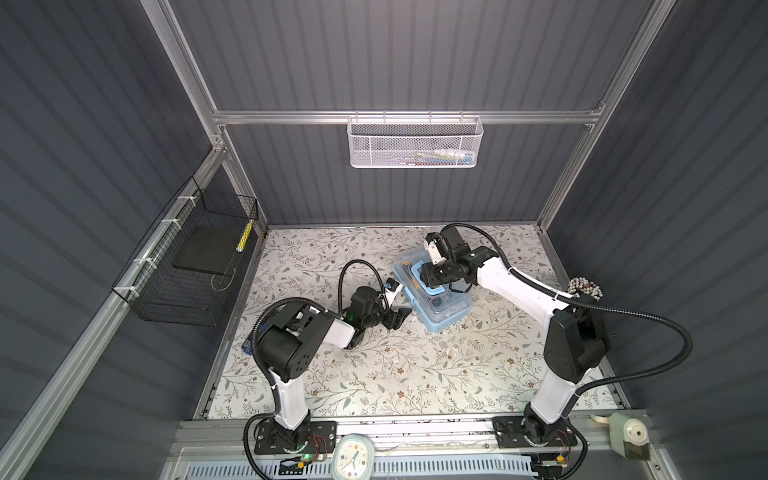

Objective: Pack the tool kit

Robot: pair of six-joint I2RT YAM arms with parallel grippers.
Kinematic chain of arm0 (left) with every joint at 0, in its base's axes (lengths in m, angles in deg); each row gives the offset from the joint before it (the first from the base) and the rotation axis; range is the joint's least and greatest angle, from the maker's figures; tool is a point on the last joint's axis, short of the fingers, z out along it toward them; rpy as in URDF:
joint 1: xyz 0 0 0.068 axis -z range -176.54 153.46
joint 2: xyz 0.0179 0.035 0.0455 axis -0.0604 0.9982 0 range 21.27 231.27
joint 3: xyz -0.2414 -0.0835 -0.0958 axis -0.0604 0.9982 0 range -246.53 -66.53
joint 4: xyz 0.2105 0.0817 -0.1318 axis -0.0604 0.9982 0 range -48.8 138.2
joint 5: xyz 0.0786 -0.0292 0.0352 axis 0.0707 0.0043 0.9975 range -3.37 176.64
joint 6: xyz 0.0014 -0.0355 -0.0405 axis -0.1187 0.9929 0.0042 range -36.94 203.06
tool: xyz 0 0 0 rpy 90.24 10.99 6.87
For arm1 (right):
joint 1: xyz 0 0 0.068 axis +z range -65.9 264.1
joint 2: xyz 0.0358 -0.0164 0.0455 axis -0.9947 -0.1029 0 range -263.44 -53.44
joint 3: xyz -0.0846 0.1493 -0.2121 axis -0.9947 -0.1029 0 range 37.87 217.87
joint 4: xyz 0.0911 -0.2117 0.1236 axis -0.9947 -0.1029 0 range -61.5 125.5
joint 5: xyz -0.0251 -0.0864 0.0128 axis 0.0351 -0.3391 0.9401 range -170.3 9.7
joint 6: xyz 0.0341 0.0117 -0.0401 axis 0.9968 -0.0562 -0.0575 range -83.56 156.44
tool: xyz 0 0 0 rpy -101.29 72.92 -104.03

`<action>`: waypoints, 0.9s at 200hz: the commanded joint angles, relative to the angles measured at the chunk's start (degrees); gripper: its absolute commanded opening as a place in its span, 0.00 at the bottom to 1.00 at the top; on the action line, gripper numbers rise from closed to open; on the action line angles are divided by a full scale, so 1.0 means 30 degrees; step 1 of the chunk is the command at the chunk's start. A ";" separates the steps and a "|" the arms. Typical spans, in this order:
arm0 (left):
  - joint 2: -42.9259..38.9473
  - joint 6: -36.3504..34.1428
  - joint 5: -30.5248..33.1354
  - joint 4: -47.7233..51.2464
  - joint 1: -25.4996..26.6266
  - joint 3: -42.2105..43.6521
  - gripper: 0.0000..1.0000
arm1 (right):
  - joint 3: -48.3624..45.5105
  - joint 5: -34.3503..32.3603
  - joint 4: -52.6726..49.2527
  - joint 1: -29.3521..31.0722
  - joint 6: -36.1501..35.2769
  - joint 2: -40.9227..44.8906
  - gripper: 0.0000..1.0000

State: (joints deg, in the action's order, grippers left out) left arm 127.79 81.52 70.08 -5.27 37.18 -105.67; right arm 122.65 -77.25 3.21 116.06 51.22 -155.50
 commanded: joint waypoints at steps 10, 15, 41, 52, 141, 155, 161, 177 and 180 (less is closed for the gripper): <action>0.0319 -0.0765 -0.0154 -0.0737 -0.0035 -0.0592 0.72 | 0.0161 0.0489 -0.0132 -0.0028 0.0158 -0.0274 0.48; 0.0402 -0.0853 -0.0171 -0.0738 -0.0020 -0.0681 0.70 | 0.0161 0.0529 -0.0142 -0.0026 0.0168 -0.0261 0.48; 0.0839 -0.1127 -0.0282 -0.0818 -0.0019 -0.0922 0.68 | 0.0245 0.0522 -0.0177 -0.0024 0.0133 -0.0273 0.49; 0.0975 -0.1158 -0.0282 -0.1112 -0.0031 -0.0857 0.69 | 0.0332 0.0562 -0.0211 -0.0022 0.0089 -0.0336 0.49; 0.1721 -0.1822 -0.1484 -0.0830 -0.0218 -0.1690 0.72 | 0.1259 0.0830 -0.0650 -0.0024 -0.0180 -0.1077 0.49; 0.1806 -0.1830 -0.1760 -0.0708 -0.0313 -0.1765 0.71 | 0.1273 0.0716 -0.0734 -0.0022 -0.0154 -0.1040 0.49; 0.1812 -0.1804 -0.1762 -0.0672 -0.0336 -0.1803 0.70 | 0.1274 0.0685 -0.0791 -0.0028 -0.0120 -0.1044 0.49; 0.1843 -0.1772 -0.1783 -0.0619 -0.0398 -0.1838 0.70 | 0.1354 0.0654 -0.0922 -0.0028 -0.0093 -0.1075 0.49; 0.1825 -0.1772 -0.1788 -0.0620 -0.0420 -0.1838 0.70 | 0.1375 0.0668 -0.0954 -0.0025 -0.0146 -0.1099 0.49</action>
State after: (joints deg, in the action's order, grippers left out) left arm 132.42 77.41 66.71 -7.94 36.61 -110.00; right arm 125.12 -75.13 2.38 116.06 51.38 -157.91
